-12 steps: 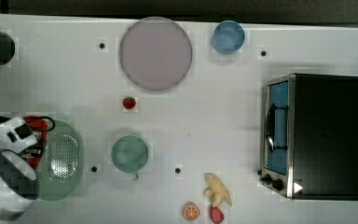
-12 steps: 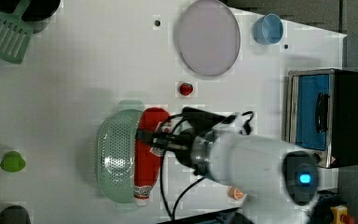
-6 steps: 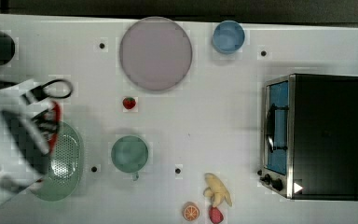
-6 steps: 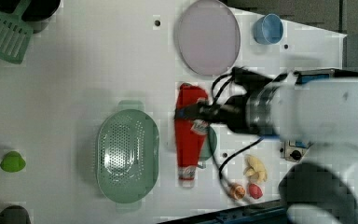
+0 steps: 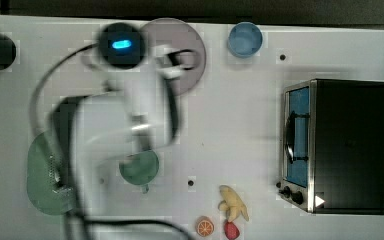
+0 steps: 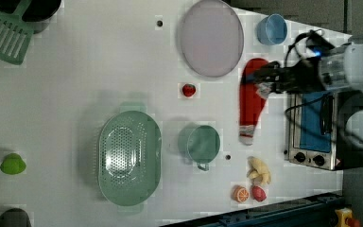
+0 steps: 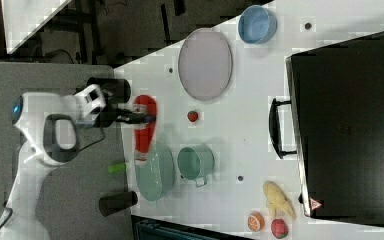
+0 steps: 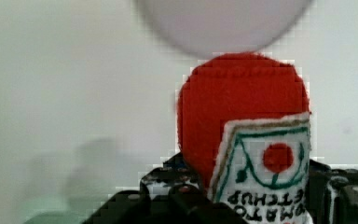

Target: Pick ketchup from strainer and place it on the table

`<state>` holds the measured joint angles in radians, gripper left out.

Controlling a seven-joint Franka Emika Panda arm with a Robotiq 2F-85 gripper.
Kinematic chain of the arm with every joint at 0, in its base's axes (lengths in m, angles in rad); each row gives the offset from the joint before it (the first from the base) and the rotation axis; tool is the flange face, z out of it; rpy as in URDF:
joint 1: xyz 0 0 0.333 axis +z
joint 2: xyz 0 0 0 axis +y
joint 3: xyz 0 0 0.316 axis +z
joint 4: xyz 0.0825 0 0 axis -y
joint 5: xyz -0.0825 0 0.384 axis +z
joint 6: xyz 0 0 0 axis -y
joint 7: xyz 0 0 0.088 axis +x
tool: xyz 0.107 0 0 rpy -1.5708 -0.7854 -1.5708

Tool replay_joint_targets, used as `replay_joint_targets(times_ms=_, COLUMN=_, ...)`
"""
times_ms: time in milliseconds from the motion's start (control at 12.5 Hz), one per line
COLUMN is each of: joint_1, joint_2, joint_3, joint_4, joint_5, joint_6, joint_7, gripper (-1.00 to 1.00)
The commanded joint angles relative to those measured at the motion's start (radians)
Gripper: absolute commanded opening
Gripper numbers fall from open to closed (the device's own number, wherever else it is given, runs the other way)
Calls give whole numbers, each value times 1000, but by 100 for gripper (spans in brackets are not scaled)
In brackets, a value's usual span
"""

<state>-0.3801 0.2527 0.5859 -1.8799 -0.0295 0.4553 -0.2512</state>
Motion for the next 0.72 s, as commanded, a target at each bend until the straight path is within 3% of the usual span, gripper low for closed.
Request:
replay_joint_targets(times_ms=80, joint_1=-64, joint_2=-2, joint_3=-88, joint_4=11, joint_5=4, joint_6=0, joint_7=-183, gripper=18)
replay_joint_targets(times_ms=400, joint_1=-76, joint_2=10, joint_3=-202, joint_4=-76, joint_5=4, joint_6=51, joint_7=-197, gripper=18)
replay_joint_targets(times_ms=720, joint_1=-76, joint_2=26, joint_3=-217, joint_4=-232, joint_5=4, joint_6=245, joint_7=-197, gripper=18)
